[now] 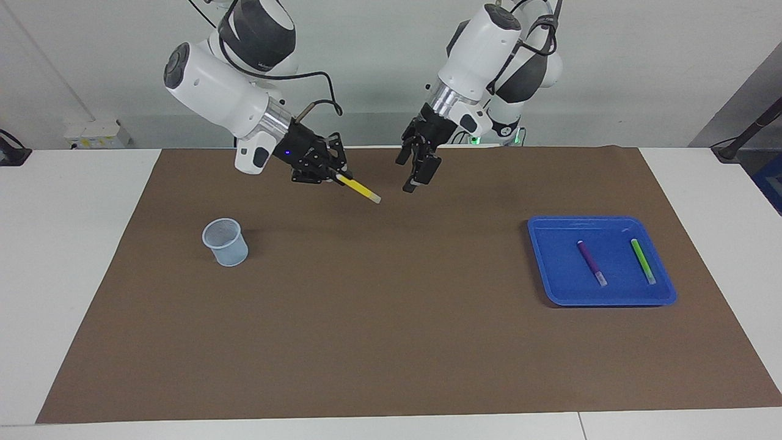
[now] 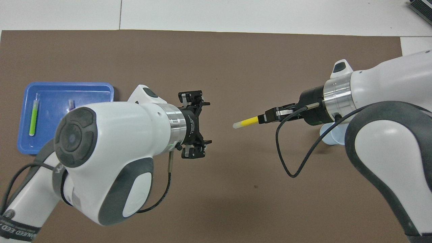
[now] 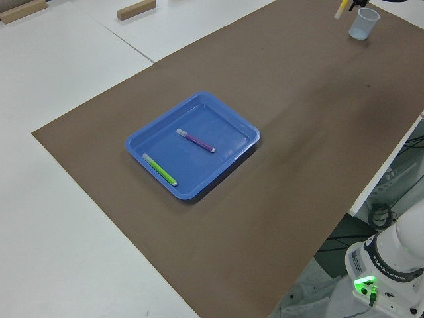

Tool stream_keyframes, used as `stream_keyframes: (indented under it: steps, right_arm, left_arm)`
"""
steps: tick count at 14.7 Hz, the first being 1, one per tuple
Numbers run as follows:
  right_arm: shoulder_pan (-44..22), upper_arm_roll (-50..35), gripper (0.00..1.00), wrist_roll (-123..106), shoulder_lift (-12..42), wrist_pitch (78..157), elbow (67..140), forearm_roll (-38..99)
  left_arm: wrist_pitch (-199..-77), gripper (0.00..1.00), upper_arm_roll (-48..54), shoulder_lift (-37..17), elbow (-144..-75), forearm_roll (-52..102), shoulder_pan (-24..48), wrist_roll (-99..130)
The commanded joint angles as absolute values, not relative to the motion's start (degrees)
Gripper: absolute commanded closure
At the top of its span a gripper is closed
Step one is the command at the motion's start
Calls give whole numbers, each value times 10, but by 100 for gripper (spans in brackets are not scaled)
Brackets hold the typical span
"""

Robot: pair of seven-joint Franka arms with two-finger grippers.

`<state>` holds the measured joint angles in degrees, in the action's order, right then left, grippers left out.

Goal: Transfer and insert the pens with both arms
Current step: 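Open the left gripper while the right gripper carries the pen away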

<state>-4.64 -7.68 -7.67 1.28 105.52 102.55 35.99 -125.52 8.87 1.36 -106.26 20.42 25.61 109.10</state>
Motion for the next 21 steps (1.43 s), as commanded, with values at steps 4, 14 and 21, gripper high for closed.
stream_keyframes:
  steps: [4,14,21]
  right_arm:
    - [-24,-79,100,-87,4,1013,1008,231]
    - [-10,-79,100,-105,-2,950,1001,-9]
    - [16,-79,100,-149,-4,961,1019,-75]
  left_arm:
    - [-1158,0,87,30,-1041,194,150,940]
    - [-1013,0,77,55,-1041,124,-39,428]
    - [-1046,0,71,54,-1070,31,-127,6]
